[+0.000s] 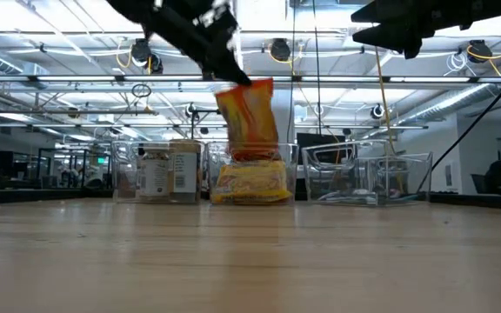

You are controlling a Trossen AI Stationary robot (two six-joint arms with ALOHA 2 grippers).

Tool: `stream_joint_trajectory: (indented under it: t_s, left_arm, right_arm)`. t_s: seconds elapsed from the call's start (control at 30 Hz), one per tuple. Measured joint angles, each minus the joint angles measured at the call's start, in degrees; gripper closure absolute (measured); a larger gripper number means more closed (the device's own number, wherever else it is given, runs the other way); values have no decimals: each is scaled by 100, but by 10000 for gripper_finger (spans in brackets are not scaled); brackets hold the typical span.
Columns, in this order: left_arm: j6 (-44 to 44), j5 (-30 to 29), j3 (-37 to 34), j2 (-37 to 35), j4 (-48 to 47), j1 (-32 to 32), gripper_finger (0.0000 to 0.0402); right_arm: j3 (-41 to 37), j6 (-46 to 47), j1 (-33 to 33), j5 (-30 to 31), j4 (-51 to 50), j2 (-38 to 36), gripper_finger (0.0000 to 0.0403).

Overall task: Pick & Place Food Item
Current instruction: Put the orange noodle pack into the middle transparent bin

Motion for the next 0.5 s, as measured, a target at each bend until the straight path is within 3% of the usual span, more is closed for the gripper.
stream_joint_trajectory:
  t_s: [0.2, 0.5]
  left_arm:
    - [-64, 511, -2, 834, 178, 262, 400]
    - [-265, 159, -6, 1273, 258, 247, 373]
  right_arm:
    - [0, 3, -52, 2, 13, -1, 161]
    - [0, -39, -66, 2, -7, 0, 161]
